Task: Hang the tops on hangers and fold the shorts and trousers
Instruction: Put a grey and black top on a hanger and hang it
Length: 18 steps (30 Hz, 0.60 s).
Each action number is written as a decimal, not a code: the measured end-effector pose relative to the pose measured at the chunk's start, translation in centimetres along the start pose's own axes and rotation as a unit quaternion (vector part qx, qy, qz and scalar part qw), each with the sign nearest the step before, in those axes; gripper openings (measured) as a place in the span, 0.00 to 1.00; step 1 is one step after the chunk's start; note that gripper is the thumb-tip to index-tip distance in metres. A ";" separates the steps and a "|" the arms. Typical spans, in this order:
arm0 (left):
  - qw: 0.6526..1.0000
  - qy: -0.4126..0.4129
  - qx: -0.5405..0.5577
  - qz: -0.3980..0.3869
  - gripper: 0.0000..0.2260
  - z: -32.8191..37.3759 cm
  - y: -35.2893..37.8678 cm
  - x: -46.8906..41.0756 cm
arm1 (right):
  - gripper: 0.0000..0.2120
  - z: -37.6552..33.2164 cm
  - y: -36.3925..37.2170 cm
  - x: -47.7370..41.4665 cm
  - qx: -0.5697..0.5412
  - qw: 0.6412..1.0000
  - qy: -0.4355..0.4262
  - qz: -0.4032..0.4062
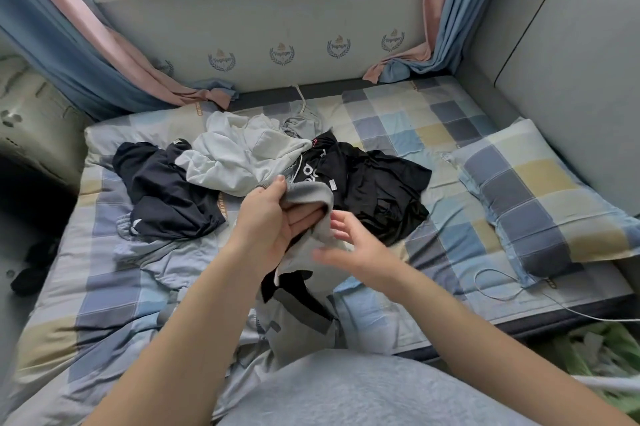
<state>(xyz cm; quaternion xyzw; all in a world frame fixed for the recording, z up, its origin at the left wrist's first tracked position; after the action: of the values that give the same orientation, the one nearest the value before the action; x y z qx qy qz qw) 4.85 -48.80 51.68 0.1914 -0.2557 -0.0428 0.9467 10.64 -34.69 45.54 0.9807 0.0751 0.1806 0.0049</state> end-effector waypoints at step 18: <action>0.989 -0.016 -0.094 0.110 0.07 -0.8 -4.5 -2.2 | 0.11 2.3 -6.2 -2.6 0.150 0.974 -0.028 0.168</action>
<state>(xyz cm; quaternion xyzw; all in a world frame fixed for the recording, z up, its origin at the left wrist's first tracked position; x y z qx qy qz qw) 3.40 -52.35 48.31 0.0716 -0.2855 0.0346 0.9551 8.15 -28.86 42.26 0.9735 -0.0647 0.1381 -0.1704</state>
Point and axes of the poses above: each hand's wrist, its own x-axis away from the middle knuckle, its own y-axis out of the palm, z = x × y, the point moved 3 cm from there along -x, towards the middle knuckle, and after that the axes turned 8 degrees about -x, right-handed, at the moved point
